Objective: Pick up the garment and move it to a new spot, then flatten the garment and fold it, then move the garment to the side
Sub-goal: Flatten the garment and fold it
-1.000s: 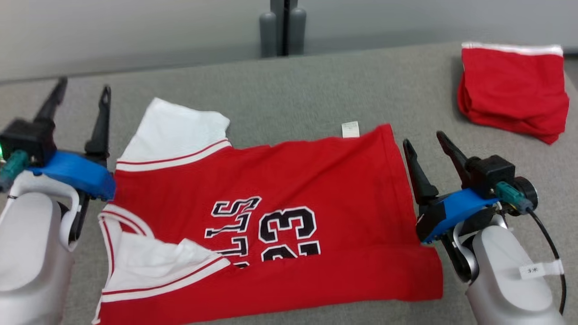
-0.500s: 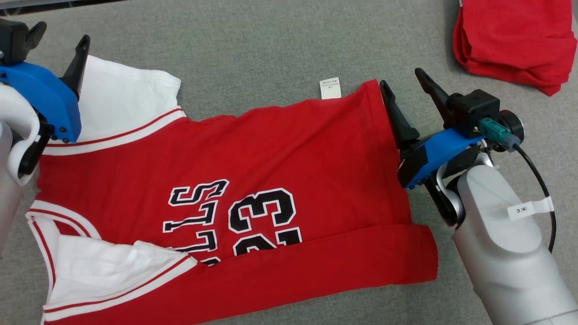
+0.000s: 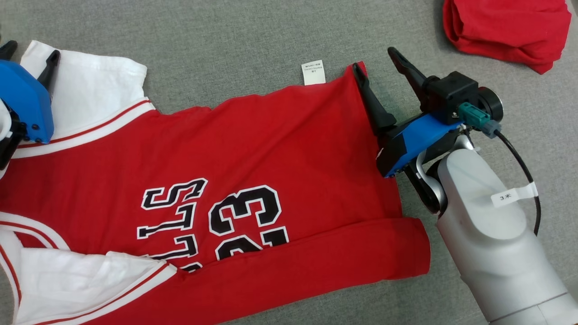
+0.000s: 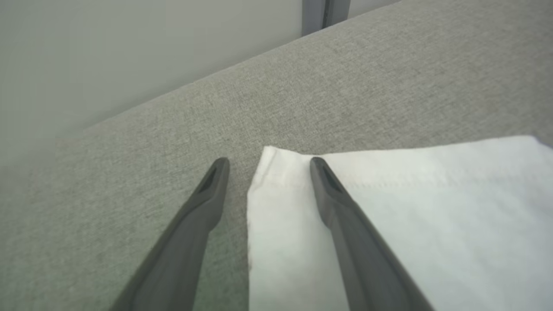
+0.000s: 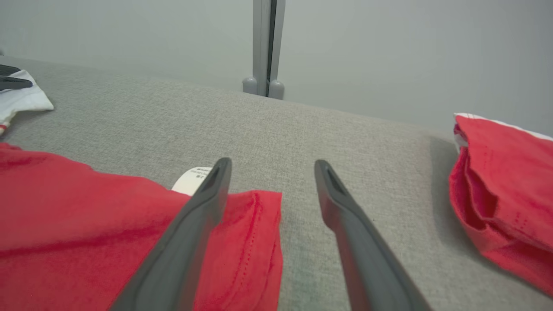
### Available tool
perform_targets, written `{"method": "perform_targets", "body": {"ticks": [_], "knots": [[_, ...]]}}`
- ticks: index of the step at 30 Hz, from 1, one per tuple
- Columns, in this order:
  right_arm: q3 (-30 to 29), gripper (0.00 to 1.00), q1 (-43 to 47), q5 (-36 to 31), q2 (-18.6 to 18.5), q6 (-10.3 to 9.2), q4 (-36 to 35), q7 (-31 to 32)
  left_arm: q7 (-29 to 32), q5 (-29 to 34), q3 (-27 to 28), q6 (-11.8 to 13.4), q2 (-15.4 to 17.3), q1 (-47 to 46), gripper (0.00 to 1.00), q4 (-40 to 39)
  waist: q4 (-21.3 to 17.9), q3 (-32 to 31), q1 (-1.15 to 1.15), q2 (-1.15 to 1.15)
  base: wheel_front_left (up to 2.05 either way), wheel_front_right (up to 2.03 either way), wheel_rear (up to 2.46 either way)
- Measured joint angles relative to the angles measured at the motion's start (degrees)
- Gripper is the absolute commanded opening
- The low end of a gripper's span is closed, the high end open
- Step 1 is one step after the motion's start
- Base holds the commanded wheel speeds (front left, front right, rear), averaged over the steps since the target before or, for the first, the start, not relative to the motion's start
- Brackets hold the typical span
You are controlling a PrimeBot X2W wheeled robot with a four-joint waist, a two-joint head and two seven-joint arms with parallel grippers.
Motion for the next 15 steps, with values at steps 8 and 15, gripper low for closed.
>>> {"method": "perform_targets", "body": {"ticks": [8, 15], "knots": [[2.79, 1.0, -1.35, 2.31, -0.89, 0.0, 0.07, 5.67, 0.92, -5.66, -3.25, 0.0, -0.67, -1.37, 0.0, 1.19, 0.09, 0.02, -0.01, 0.0, 0.0, 0.0, 0.0], [3.09, 1.0, -2.26, 3.83, -2.59, 0.0, 0.42, 12.51, -2.2, -7.35, -6.87, 0.0, -1.52, -2.6, 0.0, 1.78, 1.23, -0.26, 0.0, -0.01, 0.0, 0.0, 0.0]]}}
